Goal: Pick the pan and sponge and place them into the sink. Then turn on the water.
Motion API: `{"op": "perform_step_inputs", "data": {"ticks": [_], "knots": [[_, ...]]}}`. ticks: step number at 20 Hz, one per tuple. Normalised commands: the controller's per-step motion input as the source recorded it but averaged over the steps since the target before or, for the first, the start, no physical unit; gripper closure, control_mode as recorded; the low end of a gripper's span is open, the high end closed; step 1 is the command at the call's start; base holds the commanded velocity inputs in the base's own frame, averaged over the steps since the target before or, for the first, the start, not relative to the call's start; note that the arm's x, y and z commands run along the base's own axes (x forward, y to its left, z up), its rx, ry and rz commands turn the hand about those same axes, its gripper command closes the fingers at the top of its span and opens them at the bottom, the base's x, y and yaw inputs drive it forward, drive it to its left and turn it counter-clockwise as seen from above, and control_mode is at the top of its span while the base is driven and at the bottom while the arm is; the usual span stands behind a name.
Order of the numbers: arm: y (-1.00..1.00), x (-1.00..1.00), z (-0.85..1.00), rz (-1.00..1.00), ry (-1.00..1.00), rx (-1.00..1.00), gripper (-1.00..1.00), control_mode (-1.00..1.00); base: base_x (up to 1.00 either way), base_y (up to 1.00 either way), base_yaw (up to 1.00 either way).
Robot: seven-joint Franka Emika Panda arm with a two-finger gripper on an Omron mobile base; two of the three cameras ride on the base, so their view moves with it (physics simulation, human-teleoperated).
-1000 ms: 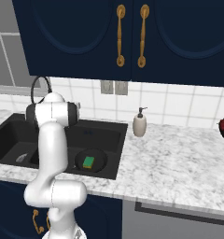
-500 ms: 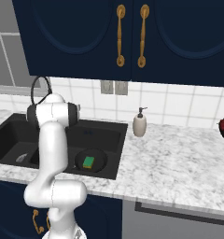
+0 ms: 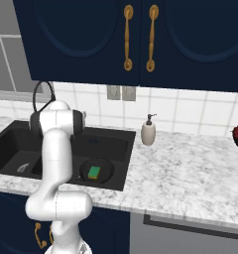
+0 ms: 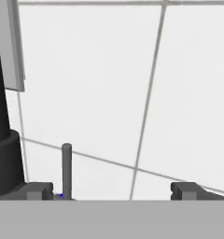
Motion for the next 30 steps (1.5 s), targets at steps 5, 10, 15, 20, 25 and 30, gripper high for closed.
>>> {"op": "perform_step_inputs", "data": {"ticks": [5,10,15,20,25,30], "knots": [[0.05,0.17,0.0,0.0,-0.01,0.0,-1.0,-1.0,0.0,0.0,0.0],[0.1,0.04,0.0,0.0,0.0,0.0,-1.0,-1.0,0.0,0.0,0.0],[0.08,0.06,0.0,0.0,0.0,0.0,-1.0,-1.0,0.0,0.0,0.0],[0.09,0.06,0.0,0.0,0.0,0.0,-1.0,-1.0,0.0,0.0,0.0],[0.13,0.05,0.0,0.0,0.0,0.0,-1.0,-1.0,0.0,0.0,0.0],[0.02,0.02,0.0,0.0,0.0,0.0,-1.0,-1.0,0.0,0.0,0.0]]}}
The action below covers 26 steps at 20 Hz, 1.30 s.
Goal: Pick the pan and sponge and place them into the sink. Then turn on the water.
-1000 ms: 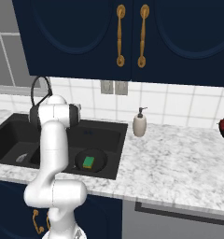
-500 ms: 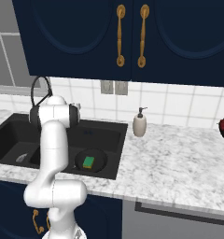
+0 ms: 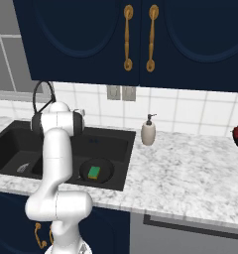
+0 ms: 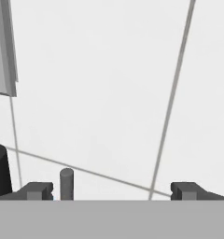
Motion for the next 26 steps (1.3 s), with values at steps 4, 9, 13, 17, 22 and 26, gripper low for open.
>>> {"op": "perform_step_inputs", "data": {"ticks": [4,9,13,17,22,26], "knots": [[0.0,0.0,0.0,0.0,0.0,0.0,-1.0,-1.0,0.0,0.0,0.0],[-0.11,0.0,0.0,0.0,0.0,0.02,-1.0,-1.0,0.0,0.0,0.0],[-0.21,0.0,0.0,0.0,0.0,0.02,-1.0,-1.0,0.0,0.0,0.0],[-0.18,0.0,0.0,0.0,0.0,0.02,-1.0,-1.0,0.0,0.0,0.0],[-0.21,0.0,0.0,0.0,0.0,0.02,-1.0,-1.0,0.0,0.0,0.0],[-0.4,0.0,0.0,-0.02,0.0,0.01,-1.0,-1.0,0.0,0.0,0.0]]}}
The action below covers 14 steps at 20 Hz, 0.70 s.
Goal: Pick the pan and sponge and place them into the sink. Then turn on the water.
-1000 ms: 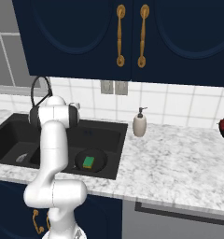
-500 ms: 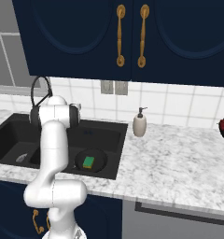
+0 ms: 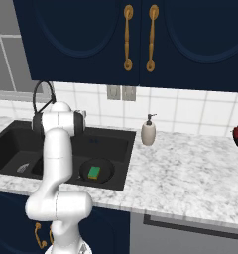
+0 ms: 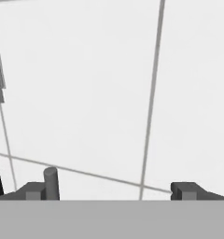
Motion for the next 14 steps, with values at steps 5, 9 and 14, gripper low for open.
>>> {"op": "perform_step_inputs", "data": {"ticks": [5,9,14], "knots": [[-0.62,0.0,0.0,-0.05,-0.01,0.0,-1.0,-1.0,0.0,0.0,0.0],[-0.87,0.04,0.0,-0.05,0.0,0.01,-1.0,-1.0,0.0,0.0,0.0],[-1.0,0.01,0.0,-0.03,0.0,0.02,-1.0,-1.0,0.0,0.0,0.0]]}}
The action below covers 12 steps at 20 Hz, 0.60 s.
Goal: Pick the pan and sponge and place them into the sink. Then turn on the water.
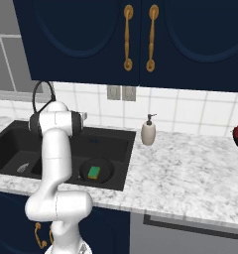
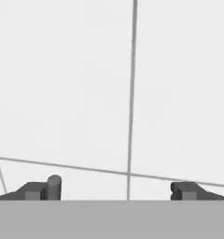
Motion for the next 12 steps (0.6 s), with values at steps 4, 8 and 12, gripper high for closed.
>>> {"op": "perform_step_inputs", "data": {"ticks": [4,8,12], "knots": [[-1.0,0.01,0.0,-0.01,0.0,0.04,-1.0,-1.0,0.0,0.0,0.0],[-1.0,0.0,0.0,0.0,0.0,0.06,-1.0,-1.0,0.0,0.0,0.0],[-1.0,0.0,0.0,0.0,0.0,0.07,-1.0,-1.0,0.0,0.0,0.0]]}}
